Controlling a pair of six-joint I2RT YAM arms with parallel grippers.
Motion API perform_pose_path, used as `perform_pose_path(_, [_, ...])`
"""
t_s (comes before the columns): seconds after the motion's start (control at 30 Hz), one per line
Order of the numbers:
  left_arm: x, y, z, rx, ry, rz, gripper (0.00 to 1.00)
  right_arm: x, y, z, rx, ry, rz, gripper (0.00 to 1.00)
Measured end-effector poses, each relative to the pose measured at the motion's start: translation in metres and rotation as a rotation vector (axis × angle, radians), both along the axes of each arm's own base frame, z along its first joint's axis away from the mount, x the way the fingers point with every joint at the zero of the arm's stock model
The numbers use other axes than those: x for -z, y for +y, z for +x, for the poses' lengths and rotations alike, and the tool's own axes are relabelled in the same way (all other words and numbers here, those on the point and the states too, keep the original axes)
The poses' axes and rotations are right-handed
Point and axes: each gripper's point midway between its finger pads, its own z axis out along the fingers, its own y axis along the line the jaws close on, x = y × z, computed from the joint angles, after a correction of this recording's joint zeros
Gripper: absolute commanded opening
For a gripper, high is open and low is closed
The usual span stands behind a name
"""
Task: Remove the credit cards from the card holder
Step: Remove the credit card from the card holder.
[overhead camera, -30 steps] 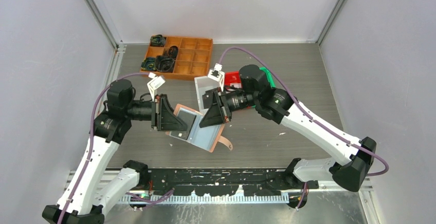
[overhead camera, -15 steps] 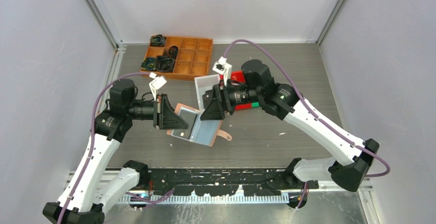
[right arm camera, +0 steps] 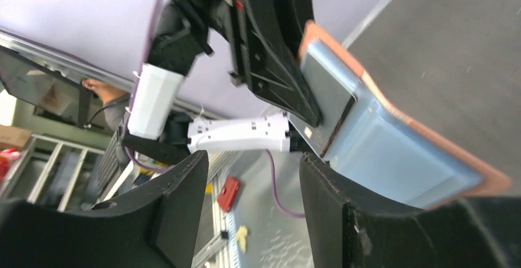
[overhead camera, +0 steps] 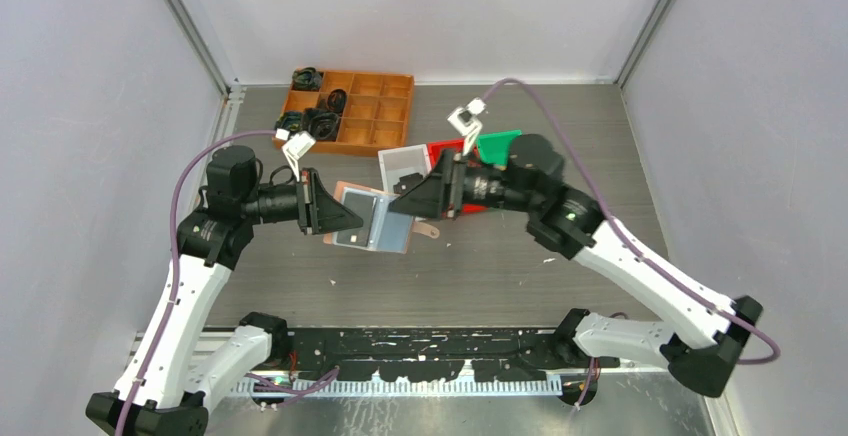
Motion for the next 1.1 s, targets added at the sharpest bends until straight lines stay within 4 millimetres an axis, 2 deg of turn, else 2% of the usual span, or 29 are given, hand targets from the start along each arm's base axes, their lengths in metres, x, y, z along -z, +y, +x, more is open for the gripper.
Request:
perform_pose_path(0.03, [0.0, 0.0, 0.0, -0.001, 0.001, 0.0, 0.0, 0.008, 0.007, -0.003, -0.022, 0.024, -0.009, 0.62])
perform_pose_path(0.13, [-0.001, 0.0, 0.0, -0.004, 0.01, -0.004, 0.0, 0.047, 0.028, -0.008, -0.077, 0.122, -0.075, 0.62])
perform_pose_path(0.2, [-0.002, 0.0, -0.001, -0.003, 0.02, -0.009, 0.0, 0.064, 0.033, -0.009, -0.093, 0.165, -0.107, 0.62])
perform_pose_path(0.27, [-0.004, -0.001, -0.002, -0.001, 0.03, -0.015, 0.0, 0.072, 0.037, -0.009, -0.102, 0.188, -0.115, 0.61])
perform_pose_path(0.6, [-0.021, -0.003, -0.008, 0.017, 0.076, -0.071, 0.0, 0.06, 0.049, -0.008, -0.151, 0.17, -0.03, 0.59])
perform_pose_path(0.97, [-0.034, -0.003, -0.008, 0.003, 0.08, -0.114, 0.0, 0.051, 0.057, -0.008, -0.183, 0.181, 0.027, 0.47])
perform_pose_path(1.1, [-0.04, -0.002, -0.011, 0.006, 0.076, -0.13, 0.04, 0.046, 0.058, -0.011, -0.205, 0.194, 0.066, 0.44])
